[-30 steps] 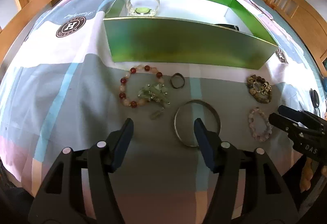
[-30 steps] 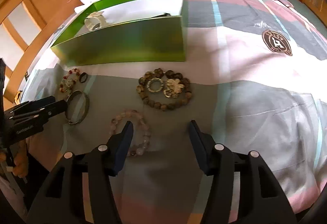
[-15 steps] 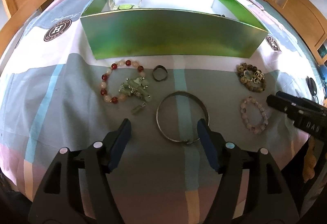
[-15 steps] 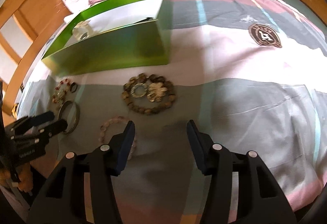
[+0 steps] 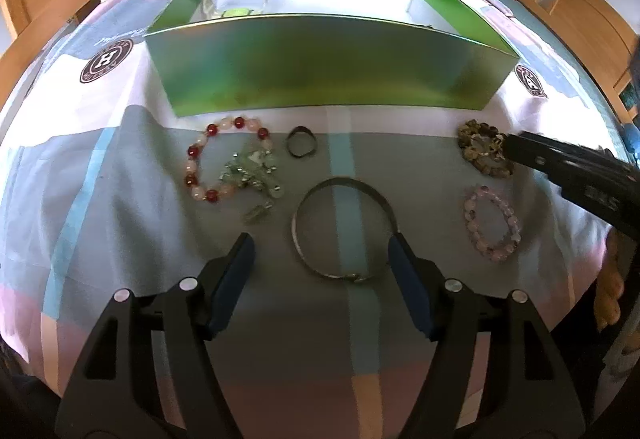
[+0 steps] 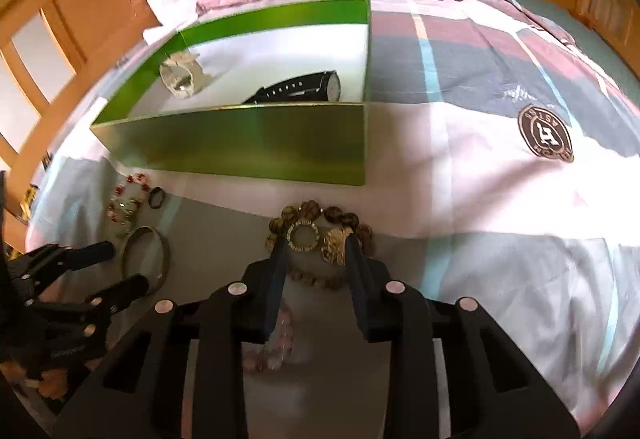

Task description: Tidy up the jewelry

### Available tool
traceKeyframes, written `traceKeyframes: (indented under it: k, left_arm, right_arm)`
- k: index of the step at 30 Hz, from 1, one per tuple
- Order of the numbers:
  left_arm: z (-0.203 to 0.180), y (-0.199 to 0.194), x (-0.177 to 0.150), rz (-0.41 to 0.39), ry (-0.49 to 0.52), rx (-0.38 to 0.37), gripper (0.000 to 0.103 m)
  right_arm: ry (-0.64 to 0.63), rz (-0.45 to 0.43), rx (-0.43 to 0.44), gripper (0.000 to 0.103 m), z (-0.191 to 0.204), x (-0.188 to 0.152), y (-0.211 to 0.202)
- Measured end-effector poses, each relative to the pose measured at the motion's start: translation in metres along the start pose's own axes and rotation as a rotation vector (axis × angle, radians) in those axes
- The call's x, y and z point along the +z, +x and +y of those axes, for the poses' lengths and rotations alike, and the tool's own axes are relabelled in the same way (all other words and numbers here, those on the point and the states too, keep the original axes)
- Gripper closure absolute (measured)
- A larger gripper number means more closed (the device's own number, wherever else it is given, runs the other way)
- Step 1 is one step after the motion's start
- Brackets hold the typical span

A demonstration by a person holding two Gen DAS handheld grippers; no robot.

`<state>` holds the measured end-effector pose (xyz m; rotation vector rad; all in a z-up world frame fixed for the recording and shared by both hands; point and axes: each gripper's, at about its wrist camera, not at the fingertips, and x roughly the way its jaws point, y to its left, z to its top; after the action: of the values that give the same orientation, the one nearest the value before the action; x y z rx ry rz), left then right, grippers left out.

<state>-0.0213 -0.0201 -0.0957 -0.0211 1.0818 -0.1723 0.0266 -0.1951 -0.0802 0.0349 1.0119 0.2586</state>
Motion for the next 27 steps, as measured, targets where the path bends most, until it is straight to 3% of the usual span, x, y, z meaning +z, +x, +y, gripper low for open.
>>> traceKeyframes:
  k: [3,9,14,17,25,27]
  left_arm:
    - [-0.008,0.002,0.002,0.005,0.022,0.004,0.034]
    - [-0.023,0.011,0.007,0.018,0.054,0.023,0.032]
    - [-0.027,0.016,0.009,0.019,0.066,0.048,0.032]
    - [-0.027,0.016,0.01,0.008,0.075,0.067,0.043]
    - [-0.025,0.007,0.008,-0.003,0.076,0.076,0.043]
    - [-0.025,0.001,0.009,-0.013,0.071,0.068,0.043]
  right_arm:
    - [-0.02,0.004,-0.033,0.082,0.001,0.002,0.009]
    - [-0.014,0.001,-0.083,0.082,-0.004,0.003,0.013]
    - [-0.015,-0.007,-0.062,0.082,-0.008,0.001,0.013]
    - [0.005,-0.015,-0.041,0.089,-0.011,0.0,0.01]
    - [0.087,-0.037,0.029,0.093,-0.022,-0.001,-0.003]
    - [0.092,-0.053,0.037,0.1,-0.023,-0.001,-0.011]
